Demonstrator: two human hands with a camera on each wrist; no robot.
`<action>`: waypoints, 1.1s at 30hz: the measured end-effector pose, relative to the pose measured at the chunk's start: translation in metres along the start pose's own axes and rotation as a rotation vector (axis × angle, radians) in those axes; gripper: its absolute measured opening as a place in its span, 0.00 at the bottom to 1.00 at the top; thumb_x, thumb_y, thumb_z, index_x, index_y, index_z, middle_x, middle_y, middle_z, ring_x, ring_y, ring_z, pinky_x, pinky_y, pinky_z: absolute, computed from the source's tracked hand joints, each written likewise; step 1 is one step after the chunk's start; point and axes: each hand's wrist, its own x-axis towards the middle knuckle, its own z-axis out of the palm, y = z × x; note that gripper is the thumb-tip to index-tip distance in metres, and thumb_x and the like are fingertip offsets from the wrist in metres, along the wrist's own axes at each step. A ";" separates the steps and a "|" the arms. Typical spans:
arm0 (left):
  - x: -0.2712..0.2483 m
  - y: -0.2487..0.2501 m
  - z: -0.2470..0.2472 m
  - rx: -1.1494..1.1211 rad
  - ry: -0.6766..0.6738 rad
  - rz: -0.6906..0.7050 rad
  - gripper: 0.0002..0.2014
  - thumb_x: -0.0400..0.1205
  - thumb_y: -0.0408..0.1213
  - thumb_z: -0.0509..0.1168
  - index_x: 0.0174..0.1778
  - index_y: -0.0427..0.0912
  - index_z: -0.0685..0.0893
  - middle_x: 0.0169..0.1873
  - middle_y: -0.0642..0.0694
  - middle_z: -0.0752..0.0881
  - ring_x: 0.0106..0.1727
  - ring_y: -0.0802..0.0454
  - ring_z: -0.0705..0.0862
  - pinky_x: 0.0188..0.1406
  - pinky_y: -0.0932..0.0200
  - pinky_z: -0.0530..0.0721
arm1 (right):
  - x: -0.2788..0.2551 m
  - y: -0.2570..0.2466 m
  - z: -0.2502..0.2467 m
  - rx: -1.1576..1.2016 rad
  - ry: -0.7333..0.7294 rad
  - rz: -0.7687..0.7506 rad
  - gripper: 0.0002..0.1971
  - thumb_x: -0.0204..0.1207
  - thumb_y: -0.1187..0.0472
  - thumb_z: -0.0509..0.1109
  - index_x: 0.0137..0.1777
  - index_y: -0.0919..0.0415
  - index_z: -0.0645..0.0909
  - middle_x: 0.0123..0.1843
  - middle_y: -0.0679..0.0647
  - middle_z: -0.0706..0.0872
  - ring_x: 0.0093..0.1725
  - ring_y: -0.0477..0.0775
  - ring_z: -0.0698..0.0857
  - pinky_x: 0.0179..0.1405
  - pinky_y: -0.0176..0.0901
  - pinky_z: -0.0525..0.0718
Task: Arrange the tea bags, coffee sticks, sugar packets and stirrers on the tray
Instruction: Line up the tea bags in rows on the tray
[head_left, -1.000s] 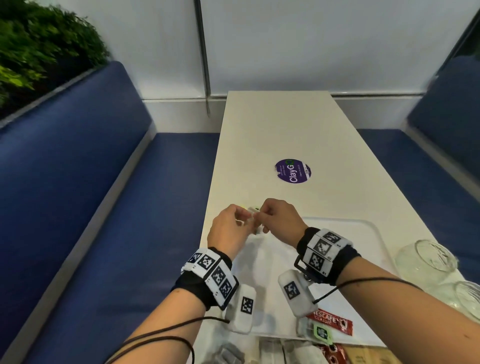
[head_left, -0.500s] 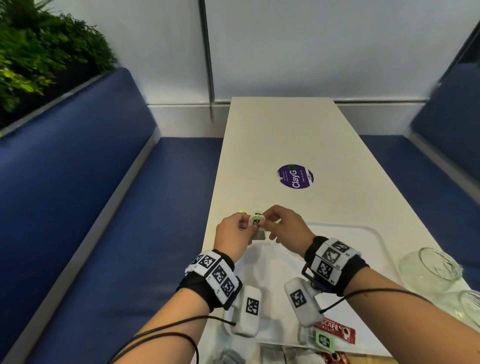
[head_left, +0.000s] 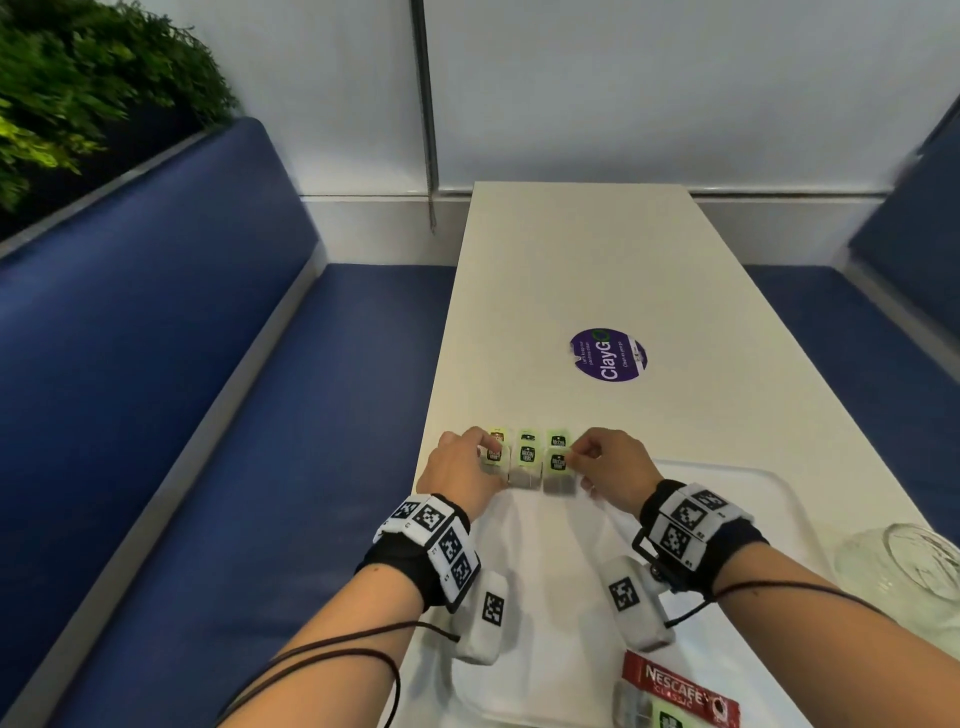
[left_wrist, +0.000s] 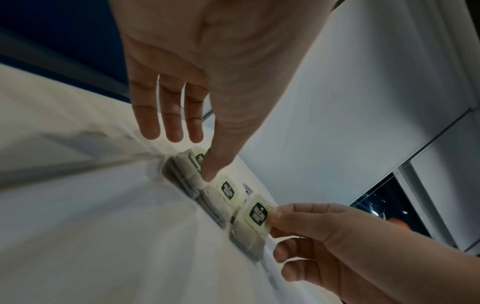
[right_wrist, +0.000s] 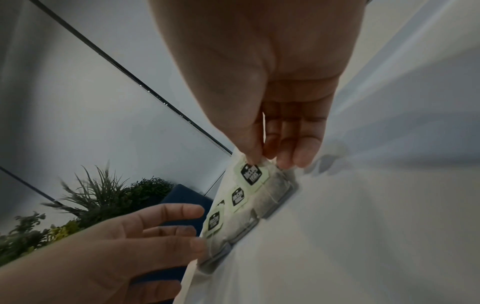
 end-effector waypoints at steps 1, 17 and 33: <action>0.003 -0.001 -0.001 0.004 -0.015 -0.001 0.13 0.77 0.41 0.73 0.55 0.57 0.80 0.56 0.52 0.75 0.47 0.54 0.80 0.31 0.61 0.72 | 0.002 -0.001 0.000 0.013 0.012 0.006 0.04 0.79 0.65 0.70 0.43 0.63 0.82 0.33 0.57 0.85 0.26 0.51 0.83 0.26 0.43 0.84; 0.018 -0.008 0.010 -0.013 -0.043 0.000 0.13 0.75 0.38 0.74 0.52 0.52 0.81 0.55 0.50 0.77 0.50 0.51 0.82 0.50 0.55 0.83 | 0.016 -0.001 0.008 0.085 0.049 0.017 0.03 0.79 0.68 0.68 0.44 0.64 0.79 0.32 0.58 0.85 0.22 0.49 0.82 0.21 0.33 0.79; -0.047 0.015 -0.017 0.091 -0.082 0.122 0.18 0.75 0.41 0.76 0.59 0.47 0.82 0.61 0.46 0.80 0.55 0.48 0.81 0.51 0.55 0.79 | -0.063 -0.007 -0.013 -0.023 -0.086 -0.051 0.08 0.74 0.62 0.76 0.50 0.63 0.83 0.37 0.53 0.84 0.34 0.55 0.86 0.42 0.54 0.89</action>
